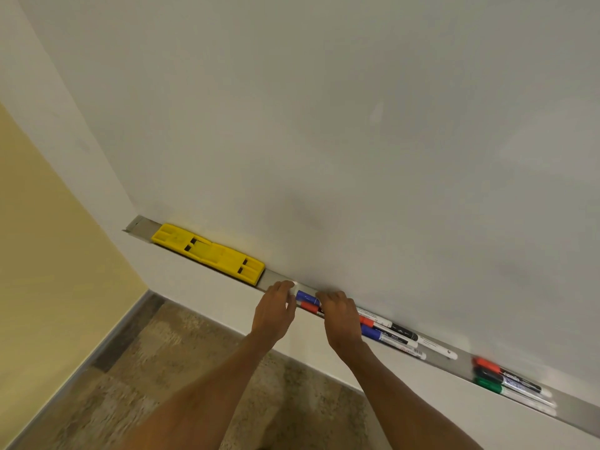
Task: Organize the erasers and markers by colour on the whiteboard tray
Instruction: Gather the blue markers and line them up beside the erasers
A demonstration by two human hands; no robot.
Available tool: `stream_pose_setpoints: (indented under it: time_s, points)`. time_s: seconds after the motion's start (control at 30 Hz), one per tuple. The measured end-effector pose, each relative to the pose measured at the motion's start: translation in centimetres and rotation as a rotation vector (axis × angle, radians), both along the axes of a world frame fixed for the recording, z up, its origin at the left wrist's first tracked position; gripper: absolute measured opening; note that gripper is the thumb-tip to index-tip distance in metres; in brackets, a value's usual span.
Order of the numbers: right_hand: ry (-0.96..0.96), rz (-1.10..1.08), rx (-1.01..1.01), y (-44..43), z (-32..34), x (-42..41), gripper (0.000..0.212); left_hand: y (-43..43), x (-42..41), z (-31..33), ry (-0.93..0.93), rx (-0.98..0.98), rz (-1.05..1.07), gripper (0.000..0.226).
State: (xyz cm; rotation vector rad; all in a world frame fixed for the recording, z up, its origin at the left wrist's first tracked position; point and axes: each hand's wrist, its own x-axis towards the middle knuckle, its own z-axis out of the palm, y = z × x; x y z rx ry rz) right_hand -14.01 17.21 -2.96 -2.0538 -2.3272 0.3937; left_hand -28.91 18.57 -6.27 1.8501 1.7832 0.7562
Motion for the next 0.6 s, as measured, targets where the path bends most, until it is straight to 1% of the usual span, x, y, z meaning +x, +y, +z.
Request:
stream_pose_setpoints:
  time_s: [0.1, 0.27, 0.33, 0.43, 0.5, 0.6]
  points:
    - [-0.026, -0.003, -0.005, 0.1, 0.0, -0.2, 0.045, -0.3, 0.2, -0.4, -0.044, -0.036, 0.008, 0.030]
    - [-0.140, 0.025, -0.003, 0.4, 0.0, -0.5, 0.047, -0.4, 0.0, -0.5, -0.082, -0.057, -0.008, 0.033]
    - [-0.142, 0.029, 0.010, 0.5, 0.3, -0.7, 0.047, -0.5, 0.1, -0.5, -0.110, -0.065, 0.003, 0.034]
    - [-0.096, 0.007, 0.050, 0.6, 0.2, -0.7, 0.046, -0.2, 0.2, -0.6, -0.203, -0.085, 0.065, 0.035]
    - [-0.052, -0.002, 0.087, 0.4, 0.1, -0.7, 0.044, 0.0, 0.5, -0.3, -0.325, -0.091, 0.150, 0.032]
    - [0.030, -0.005, 0.129, 0.2, 0.0, -1.0, 0.044, 0.1, 1.0, 0.6, -0.694, -0.131, 0.365, 0.028]
